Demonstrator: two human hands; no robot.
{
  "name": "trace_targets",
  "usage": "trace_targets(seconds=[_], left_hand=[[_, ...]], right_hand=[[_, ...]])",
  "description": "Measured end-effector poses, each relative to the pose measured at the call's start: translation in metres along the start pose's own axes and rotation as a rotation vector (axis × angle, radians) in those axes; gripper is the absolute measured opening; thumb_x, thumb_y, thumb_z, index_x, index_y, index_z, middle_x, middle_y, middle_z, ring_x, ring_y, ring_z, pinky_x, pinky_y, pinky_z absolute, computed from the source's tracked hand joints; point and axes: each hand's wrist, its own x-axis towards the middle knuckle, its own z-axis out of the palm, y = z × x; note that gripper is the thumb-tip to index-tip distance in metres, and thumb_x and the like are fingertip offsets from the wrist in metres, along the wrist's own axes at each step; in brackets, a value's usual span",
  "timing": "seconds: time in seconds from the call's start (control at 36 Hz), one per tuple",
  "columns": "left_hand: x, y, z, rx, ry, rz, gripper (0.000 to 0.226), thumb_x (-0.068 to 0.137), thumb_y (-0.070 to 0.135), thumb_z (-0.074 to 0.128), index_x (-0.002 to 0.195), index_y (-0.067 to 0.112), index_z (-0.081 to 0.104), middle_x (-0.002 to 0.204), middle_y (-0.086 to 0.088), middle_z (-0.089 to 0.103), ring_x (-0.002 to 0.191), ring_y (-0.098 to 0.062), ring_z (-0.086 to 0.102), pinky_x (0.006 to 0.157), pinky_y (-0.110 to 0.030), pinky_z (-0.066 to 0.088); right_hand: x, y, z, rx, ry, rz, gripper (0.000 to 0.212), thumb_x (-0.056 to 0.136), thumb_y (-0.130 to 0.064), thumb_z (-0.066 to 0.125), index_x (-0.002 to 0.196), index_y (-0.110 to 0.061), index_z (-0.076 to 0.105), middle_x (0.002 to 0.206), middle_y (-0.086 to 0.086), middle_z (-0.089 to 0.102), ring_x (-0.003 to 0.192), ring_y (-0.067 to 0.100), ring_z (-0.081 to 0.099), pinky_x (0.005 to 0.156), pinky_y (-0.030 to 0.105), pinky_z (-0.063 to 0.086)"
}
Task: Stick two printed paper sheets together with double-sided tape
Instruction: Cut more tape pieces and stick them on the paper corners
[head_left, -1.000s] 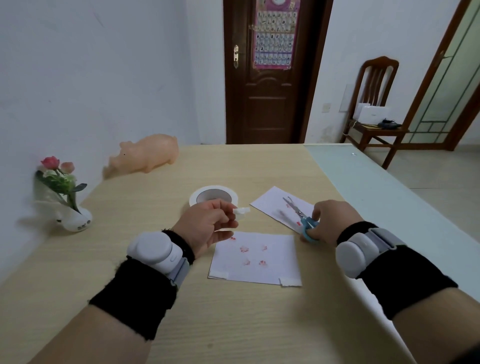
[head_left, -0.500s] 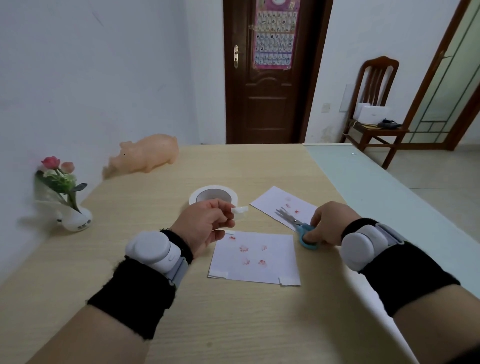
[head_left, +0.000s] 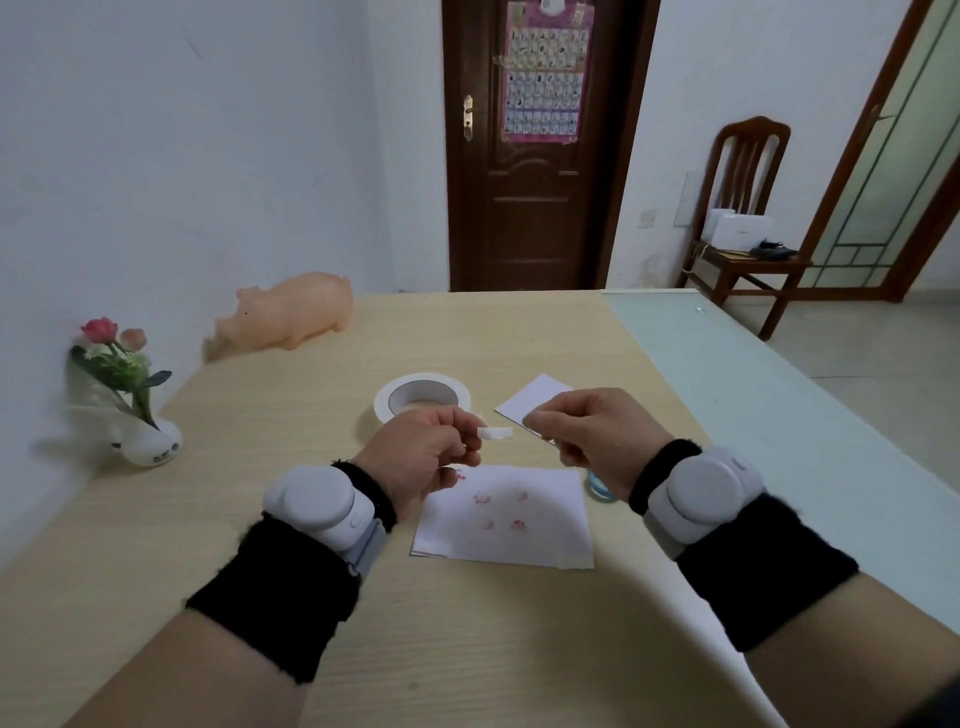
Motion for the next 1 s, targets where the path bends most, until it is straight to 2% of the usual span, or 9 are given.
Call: trace_targets(seconds=[0.11,0.28,0.58,0.81,0.86,0.92,0.94,1.0], left_hand=[[-0.001,0.0,0.001,0.016,-0.009,0.005,0.038,0.081,-0.016,0.03,0.076,0.007,0.059,0.069,-0.003,0.054,0.054,-0.008,0.055,0.052,-0.022,0.033],[-0.001,0.001,0.001,0.031,-0.016,0.01,0.037,0.081,-0.015,0.03,0.078,0.006,0.06,0.068,-0.002,0.054,0.055,-0.007,0.056,0.052,-0.022,0.034],[-0.001,0.0,0.003,0.031,0.009,0.014,0.039,0.082,-0.013,0.032,0.084,0.007,0.065,0.078,-0.002,0.062,0.062,-0.009,0.057,0.054,-0.023,0.036],[-0.002,0.006,0.006,0.052,0.006,0.041,0.039,0.085,-0.009,0.037,0.087,0.011,0.07,0.084,-0.001,0.066,0.07,-0.01,0.056,0.056,-0.024,0.037],[-0.003,0.007,0.008,0.151,0.022,0.077,0.038,0.085,-0.006,0.04,0.092,0.016,0.07,0.089,0.002,0.066,0.073,-0.008,0.056,0.055,-0.02,0.039],[-0.001,0.004,0.009,0.36,0.059,0.159,0.038,0.087,-0.003,0.042,0.103,0.019,0.067,0.095,0.007,0.064,0.077,-0.004,0.054,0.055,-0.012,0.043],[0.0,0.002,0.01,0.497,0.077,0.221,0.039,0.088,-0.001,0.042,0.111,0.02,0.065,0.098,0.009,0.063,0.08,-0.003,0.054,0.06,-0.009,0.044],[0.001,-0.003,0.011,0.81,0.085,0.337,0.041,0.089,0.003,0.041,0.119,0.022,0.061,0.107,0.011,0.06,0.096,-0.008,0.055,0.08,-0.014,0.044]], right_hand=[[-0.001,0.001,0.006,-0.016,-0.021,-0.016,0.011,0.077,-0.021,0.072,0.068,-0.015,0.072,0.048,-0.005,0.049,0.049,0.013,0.043,0.057,0.025,0.04],[-0.001,0.002,0.01,-0.064,-0.017,-0.03,0.015,0.075,-0.023,0.073,0.062,-0.018,0.069,0.049,-0.004,0.05,0.05,0.013,0.044,0.058,0.029,0.038],[-0.006,-0.004,0.009,-0.085,0.026,-0.072,0.018,0.077,-0.019,0.072,0.061,-0.015,0.064,0.055,-0.004,0.048,0.054,0.015,0.043,0.056,0.027,0.037],[-0.008,-0.004,0.007,-0.081,0.075,-0.119,0.024,0.078,-0.015,0.069,0.056,-0.018,0.061,0.049,-0.01,0.046,0.05,0.012,0.039,0.05,0.023,0.035],[-0.007,-0.003,0.006,-0.065,0.085,-0.121,0.024,0.078,-0.014,0.068,0.056,-0.019,0.061,0.051,-0.007,0.048,0.051,0.013,0.04,0.053,0.025,0.036],[-0.007,-0.001,0.004,-0.042,0.099,-0.116,0.024,0.077,-0.013,0.068,0.055,-0.018,0.06,0.052,-0.005,0.048,0.052,0.014,0.04,0.053,0.024,0.036],[-0.006,-0.001,0.002,-0.022,0.109,-0.11,0.025,0.077,-0.011,0.067,0.055,-0.017,0.059,0.051,-0.005,0.047,0.052,0.015,0.039,0.053,0.024,0.035],[-0.004,0.0,-0.002,0.026,0.131,-0.088,0.025,0.078,-0.009,0.065,0.055,-0.015,0.057,0.047,-0.005,0.044,0.049,0.016,0.037,0.052,0.024,0.034]])
